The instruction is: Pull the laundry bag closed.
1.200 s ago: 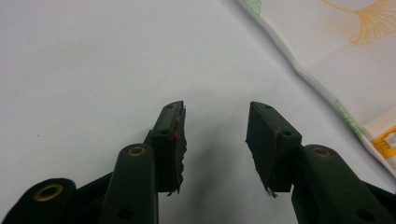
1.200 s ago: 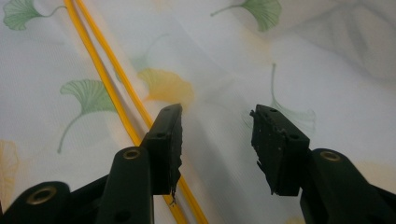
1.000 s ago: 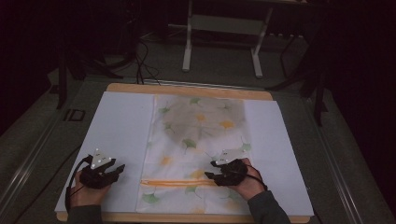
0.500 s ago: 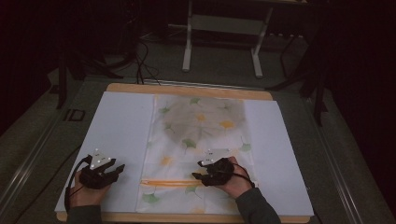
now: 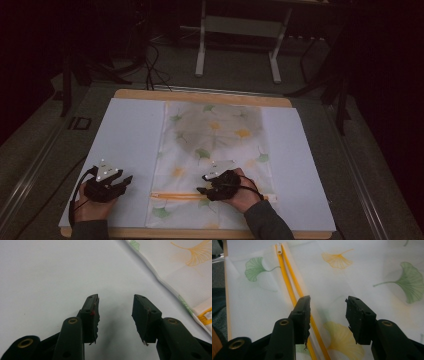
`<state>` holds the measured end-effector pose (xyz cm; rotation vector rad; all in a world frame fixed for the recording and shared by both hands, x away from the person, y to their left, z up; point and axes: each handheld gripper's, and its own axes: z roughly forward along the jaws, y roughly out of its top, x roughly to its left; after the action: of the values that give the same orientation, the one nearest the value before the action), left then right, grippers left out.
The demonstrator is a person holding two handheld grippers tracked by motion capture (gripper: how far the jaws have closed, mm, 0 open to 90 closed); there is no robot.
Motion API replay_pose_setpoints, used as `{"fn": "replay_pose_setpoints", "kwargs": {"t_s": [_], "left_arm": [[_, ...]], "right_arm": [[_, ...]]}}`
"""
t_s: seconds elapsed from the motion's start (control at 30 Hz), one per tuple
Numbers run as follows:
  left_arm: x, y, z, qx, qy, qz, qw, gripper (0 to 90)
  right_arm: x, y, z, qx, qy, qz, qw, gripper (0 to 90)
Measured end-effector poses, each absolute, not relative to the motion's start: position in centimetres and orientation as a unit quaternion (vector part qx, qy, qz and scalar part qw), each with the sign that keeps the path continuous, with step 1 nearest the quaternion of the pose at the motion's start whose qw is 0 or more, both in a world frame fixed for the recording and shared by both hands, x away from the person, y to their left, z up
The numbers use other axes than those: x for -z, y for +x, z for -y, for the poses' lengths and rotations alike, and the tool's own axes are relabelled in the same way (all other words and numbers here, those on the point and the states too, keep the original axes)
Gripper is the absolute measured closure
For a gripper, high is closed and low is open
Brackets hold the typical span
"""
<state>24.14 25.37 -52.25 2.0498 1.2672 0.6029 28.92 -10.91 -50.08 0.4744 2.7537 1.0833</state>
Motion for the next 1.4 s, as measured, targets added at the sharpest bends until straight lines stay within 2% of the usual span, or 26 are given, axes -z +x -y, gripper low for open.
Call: {"fn": "replay_pose_setpoints", "kwargs": {"t_s": [0.67,1.4], "left_arm": [[52.2,24.1,-25.1,-0.231,0.787,-0.480,0.311,56.8],[52.2,24.3,-24.6,-0.222,0.790,-0.475,0.317,55.8]], "right_arm": [[50.6,28.7,7.7,-0.358,0.129,-0.923,0.062,58.6],[51.6,28.2,3.4,-0.351,0.077,-0.932,0.052,71.3]]}}
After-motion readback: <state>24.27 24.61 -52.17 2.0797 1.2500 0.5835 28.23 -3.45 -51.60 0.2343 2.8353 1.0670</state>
